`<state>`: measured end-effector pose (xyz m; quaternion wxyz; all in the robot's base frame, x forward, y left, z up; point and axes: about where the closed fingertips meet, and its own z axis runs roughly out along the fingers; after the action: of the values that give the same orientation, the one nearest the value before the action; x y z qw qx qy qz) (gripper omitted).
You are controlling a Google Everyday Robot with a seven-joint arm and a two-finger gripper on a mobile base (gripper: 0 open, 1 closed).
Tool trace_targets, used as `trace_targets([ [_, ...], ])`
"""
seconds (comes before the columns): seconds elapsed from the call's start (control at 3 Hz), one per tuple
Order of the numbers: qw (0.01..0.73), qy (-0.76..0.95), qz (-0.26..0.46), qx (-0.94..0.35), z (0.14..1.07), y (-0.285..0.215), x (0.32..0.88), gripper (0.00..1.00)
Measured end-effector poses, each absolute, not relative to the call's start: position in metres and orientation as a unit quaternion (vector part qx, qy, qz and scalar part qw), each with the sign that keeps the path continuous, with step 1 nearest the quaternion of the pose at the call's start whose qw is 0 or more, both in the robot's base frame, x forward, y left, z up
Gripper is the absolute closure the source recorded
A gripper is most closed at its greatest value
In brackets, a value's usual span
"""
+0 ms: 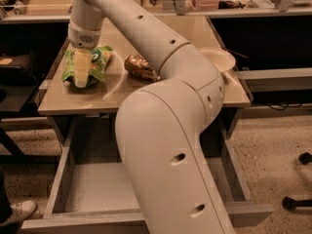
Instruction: Place green rice chip bag into top drawer
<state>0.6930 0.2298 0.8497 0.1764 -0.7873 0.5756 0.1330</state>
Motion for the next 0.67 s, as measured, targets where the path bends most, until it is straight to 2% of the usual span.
trace_targets([
  [0.33,0.166,0.581,0.156,-0.782,0.8318,0.2398,0.6857,0.0],
  [0.67,0.165,0.581,0.157,-0.781,0.8302,0.2411,0.6852,0.16],
])
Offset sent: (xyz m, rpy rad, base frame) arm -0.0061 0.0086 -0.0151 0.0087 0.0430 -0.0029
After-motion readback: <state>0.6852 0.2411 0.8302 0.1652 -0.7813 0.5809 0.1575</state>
